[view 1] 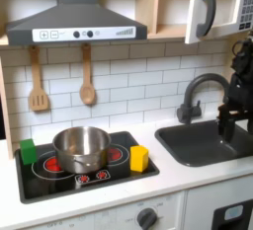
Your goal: Close microwave
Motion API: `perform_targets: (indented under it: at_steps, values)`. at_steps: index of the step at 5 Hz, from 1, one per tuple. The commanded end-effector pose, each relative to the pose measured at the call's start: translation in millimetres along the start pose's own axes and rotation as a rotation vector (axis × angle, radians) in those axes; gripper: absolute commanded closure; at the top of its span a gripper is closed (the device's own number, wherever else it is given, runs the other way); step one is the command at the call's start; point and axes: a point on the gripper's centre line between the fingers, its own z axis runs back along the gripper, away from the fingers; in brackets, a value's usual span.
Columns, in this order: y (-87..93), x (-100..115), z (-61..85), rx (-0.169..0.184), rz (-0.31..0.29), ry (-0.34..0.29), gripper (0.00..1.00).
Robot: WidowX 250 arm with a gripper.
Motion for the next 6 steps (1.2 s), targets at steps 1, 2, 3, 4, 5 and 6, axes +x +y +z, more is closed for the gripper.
perform_targets:
  at_steps: [1,2,3,4,5,6]
  values:
    - [-16.5,22.4,5.8,-0.038,-0.018,-0.020,0.00]
    - [-21.6,34.6,7.0,-0.065,-0.010,-0.019,0.00]
    - [-24.3,43.9,6.7,-0.078,-0.004,-0.010,0.00]
    - [-25.5,60.5,10.8,-0.091,0.013,-0.011,0.00]
    - [-24.0,72.4,7.3,-0.112,0.028,0.004,0.00]
    - [-23.1,81.9,6.6,-0.123,0.042,0.012,0.00]
